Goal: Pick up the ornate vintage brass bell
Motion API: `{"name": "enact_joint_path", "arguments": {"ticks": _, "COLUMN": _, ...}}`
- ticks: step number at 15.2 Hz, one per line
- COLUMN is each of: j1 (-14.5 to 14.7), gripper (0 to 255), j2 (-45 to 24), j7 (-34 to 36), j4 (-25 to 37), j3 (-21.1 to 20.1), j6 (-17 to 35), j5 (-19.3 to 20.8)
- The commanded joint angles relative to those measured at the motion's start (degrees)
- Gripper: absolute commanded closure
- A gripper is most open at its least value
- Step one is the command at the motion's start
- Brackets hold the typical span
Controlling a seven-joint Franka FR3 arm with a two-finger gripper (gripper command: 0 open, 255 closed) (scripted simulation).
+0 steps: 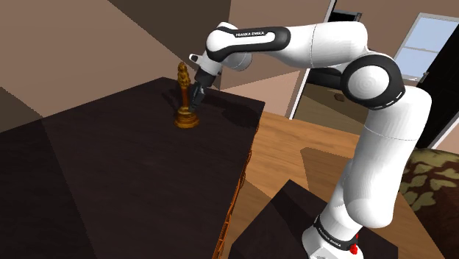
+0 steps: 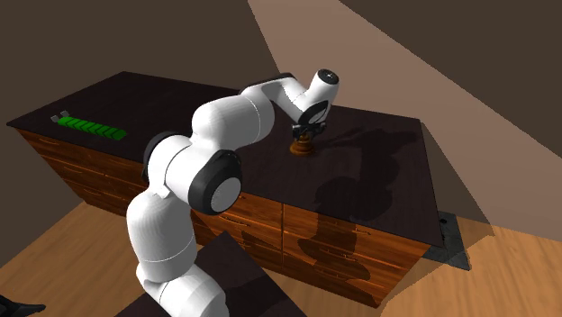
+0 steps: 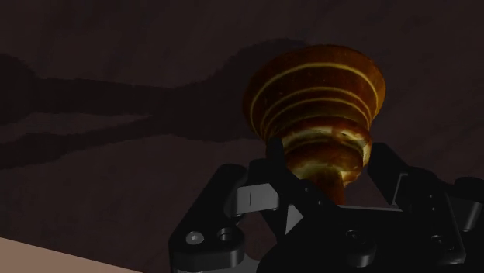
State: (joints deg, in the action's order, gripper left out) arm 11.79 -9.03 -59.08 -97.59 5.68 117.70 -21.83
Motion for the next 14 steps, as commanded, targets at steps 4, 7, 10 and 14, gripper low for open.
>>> {"name": "enact_joint_path", "arguments": {"ticks": 4, "j1": -0.10, "gripper": 255, "j2": 0.40, "j7": 1.23, "j4": 3.23, "j3": 0.14, "j6": -3.44, "j5": 0.61}}
{"name": "enact_joint_path", "arguments": {"ticks": 7, "j1": -0.17, "gripper": 255, "j2": 0.40, "j7": 1.96, "j4": 5.48, "j3": 0.21, "j6": -5.59, "j5": 0.92}}
{"name": "enact_joint_path", "arguments": {"ticks": 10, "j1": -0.26, "gripper": 255, "j2": 0.28, "j7": 2.67, "j4": 7.90, "j3": 0.28, "j6": -7.80, "j5": 1.18}}
{"name": "enact_joint_path", "arguments": {"ticks": 14, "j1": -0.33, "gripper": 255, "j2": 0.11, "j7": 3.18, "j4": 9.75, "j3": 0.33, "j6": -9.41, "j5": 1.34}}
